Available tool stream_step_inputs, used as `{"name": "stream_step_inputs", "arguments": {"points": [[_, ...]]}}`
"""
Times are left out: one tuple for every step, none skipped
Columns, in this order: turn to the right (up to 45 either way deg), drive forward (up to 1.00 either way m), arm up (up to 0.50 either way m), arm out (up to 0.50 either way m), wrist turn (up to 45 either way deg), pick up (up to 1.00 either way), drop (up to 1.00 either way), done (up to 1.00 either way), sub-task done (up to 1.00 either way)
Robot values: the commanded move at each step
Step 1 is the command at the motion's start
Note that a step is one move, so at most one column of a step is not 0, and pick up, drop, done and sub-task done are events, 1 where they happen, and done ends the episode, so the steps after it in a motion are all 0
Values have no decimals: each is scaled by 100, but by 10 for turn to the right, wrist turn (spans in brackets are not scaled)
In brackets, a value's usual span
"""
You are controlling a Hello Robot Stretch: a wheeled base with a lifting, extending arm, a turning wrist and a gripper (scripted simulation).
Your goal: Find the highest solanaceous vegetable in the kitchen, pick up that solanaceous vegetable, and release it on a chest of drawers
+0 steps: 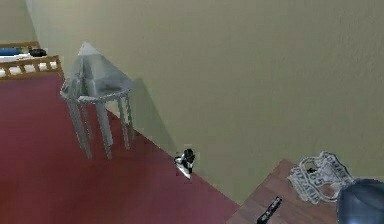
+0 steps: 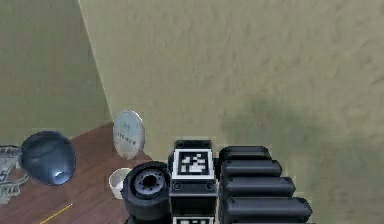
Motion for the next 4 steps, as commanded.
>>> {"name": "stream_step_inputs", "arguments": {"points": [[0,10,0,0,0,0,0,0,0],[-450,0,0,0,0,0,0,0,0],[-270,0,0,0,0,0,0,0,0],[450,0,0,0,0,0,0,0,0]]}}
